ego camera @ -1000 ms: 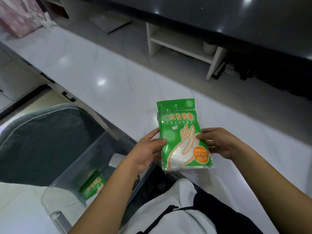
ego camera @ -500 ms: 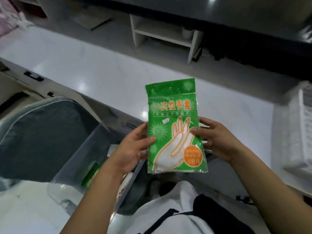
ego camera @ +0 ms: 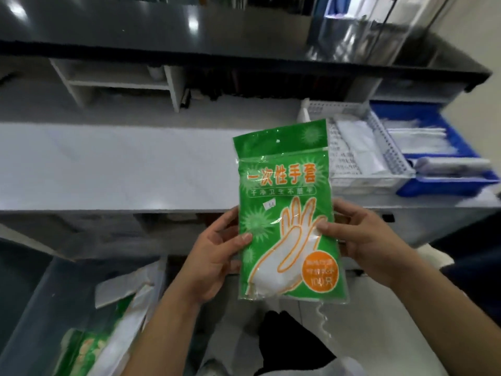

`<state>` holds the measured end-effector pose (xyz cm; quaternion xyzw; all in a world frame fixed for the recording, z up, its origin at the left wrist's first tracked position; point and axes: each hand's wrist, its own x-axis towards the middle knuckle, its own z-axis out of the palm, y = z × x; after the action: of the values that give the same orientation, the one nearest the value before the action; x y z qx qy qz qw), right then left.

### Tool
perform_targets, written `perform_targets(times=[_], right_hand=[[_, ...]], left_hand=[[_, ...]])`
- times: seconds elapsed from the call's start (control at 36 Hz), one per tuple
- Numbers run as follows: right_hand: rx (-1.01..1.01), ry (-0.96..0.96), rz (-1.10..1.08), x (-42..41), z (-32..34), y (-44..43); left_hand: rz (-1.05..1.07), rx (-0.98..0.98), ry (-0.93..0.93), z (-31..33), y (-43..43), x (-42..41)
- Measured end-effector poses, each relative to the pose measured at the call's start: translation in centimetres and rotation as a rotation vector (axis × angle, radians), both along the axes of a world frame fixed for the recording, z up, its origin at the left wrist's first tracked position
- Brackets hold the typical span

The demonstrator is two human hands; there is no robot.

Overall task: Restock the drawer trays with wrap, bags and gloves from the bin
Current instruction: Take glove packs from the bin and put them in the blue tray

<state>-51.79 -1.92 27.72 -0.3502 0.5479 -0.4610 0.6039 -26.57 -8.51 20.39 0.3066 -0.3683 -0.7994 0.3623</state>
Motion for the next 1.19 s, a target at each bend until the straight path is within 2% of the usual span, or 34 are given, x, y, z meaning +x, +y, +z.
perform_targets(times=[0.11, 0.36, 0.53, 0.67, 0.86, 1.0, 1.11, 1.19], right_hand=[[0.002, 0.017, -0.109, -3.8, 0.2, 2.8], [-0.054, -0.148, -0.175, -16.6, 1.2, 5.7], [-0.048, -0.076, -0.227, -29.2, 2.2, 7.8], [-0.023, -0.098, -0.234, -36.7, 1.6, 8.0], [0.016, -0.110, -0.259, -42.0, 0.9, 7.0], [-0.011, -0.050, -0.334, -44.3, 0.7, 5.3], [-0.071, 0.049, -0.354, -46.7, 1.7, 3.4], [-0.148, 0.163, -0.358, -48.9, 3.2, 1.4]], left_hand=[[-0.058, -0.034, -0.039, 1.4, 1.1, -4.4], [-0.124, -0.102, -0.040, 3.6, 1.5, -18.3], [-0.201, -0.138, -0.060, 3.6, 1.9, -30.9], [-0.231, -0.118, -0.068, 3.1, 2.1, -38.2], [-0.216, -0.067, -0.113, 2.3, 1.9, -43.6], [-0.241, -0.125, -0.179, 2.9, -0.2, -46.4], [-0.211, -0.187, -0.217, 3.6, -3.2, -48.4], [-0.064, -0.262, -0.342, 3.0, -6.7, -49.4]])
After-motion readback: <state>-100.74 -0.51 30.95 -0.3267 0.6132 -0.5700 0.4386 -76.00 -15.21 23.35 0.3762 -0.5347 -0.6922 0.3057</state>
